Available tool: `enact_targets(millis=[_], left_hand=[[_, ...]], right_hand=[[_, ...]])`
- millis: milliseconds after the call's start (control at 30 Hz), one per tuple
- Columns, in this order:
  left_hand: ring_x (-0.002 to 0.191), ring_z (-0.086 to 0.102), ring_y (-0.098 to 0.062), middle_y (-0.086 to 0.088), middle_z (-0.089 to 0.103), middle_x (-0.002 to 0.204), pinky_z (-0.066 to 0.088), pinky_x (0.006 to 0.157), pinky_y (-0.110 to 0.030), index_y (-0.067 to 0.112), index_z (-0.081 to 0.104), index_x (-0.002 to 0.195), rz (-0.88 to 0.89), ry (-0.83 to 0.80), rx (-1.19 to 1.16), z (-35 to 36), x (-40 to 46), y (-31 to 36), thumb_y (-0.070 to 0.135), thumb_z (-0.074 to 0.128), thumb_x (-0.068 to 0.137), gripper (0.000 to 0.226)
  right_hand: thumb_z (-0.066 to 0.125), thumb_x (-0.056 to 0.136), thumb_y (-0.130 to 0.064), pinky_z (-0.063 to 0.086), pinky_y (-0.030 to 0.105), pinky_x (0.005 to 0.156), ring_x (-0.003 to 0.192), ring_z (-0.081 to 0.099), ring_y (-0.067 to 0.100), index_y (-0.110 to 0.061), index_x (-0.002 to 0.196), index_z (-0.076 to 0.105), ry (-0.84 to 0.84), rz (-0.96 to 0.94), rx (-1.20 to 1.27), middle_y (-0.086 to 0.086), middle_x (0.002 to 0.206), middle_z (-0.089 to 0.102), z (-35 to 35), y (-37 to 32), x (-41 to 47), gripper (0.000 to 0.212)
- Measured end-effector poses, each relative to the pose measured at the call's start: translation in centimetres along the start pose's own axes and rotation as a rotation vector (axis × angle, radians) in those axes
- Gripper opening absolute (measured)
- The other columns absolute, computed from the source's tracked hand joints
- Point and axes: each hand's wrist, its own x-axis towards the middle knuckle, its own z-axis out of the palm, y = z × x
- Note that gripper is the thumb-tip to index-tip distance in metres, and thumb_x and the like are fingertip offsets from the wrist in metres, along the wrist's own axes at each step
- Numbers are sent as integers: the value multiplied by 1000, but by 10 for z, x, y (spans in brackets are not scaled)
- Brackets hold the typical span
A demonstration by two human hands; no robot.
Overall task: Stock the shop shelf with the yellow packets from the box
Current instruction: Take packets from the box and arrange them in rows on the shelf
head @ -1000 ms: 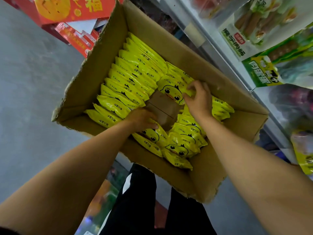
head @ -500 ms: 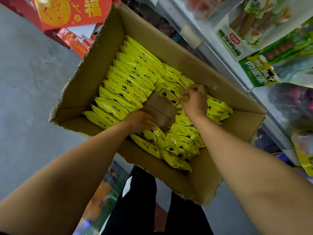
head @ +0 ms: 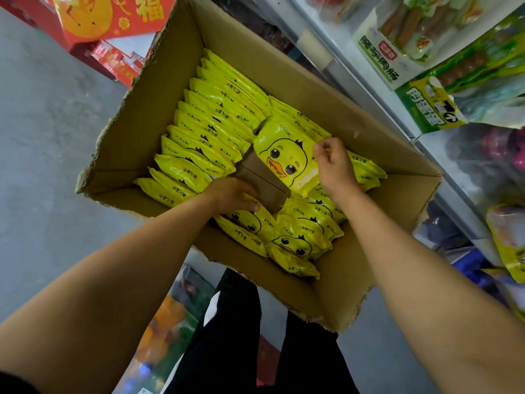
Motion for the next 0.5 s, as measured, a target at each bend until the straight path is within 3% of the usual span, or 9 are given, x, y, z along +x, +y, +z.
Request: enact_targets(millis=[100,200,300,400,500], left_hand=[[124,53,-14,9,62,130,41,101,-29,34,64,122,8,-19,85,0,0,2,56,73,76,52],[121,55,-16,8,62,130,43,99,-31,38,61,126,29,-30,217,2,1,1,57,76,71,60],[119,56,-19,7,63,128,39,95,-32,42,57,128,51,-23,478,8,0,5,60,74,71,62],[116,57,-22,4,64,123,38,96,-34,39,63,122,36,-39,513,8,-1,10,58,73,73,53],[111,59,-24,-1,67,115,42,88,-31,27,69,114,22,-88,342,0,-3,11,49,77,74,47]], right_hand=[[60,97,-25,47,28,74,84,60,14,-20,120,51,18,49,36,-2,97,63,6,8,-6,25],[77,82,-42,52,24,80,112,60,14,-25,135,51,-5,147,158,0,130,60,8,13,-9,62],[89,58,-55,61,36,70,115,63,22,-33,133,53,-49,283,292,2,129,64,7,16,-15,86],[87,73,-29,61,36,65,96,72,21,-25,127,60,-104,319,356,0,111,73,2,17,-25,61],[80,80,-20,60,36,67,90,73,24,-22,111,69,-165,339,399,-1,97,76,-9,13,-40,33]])
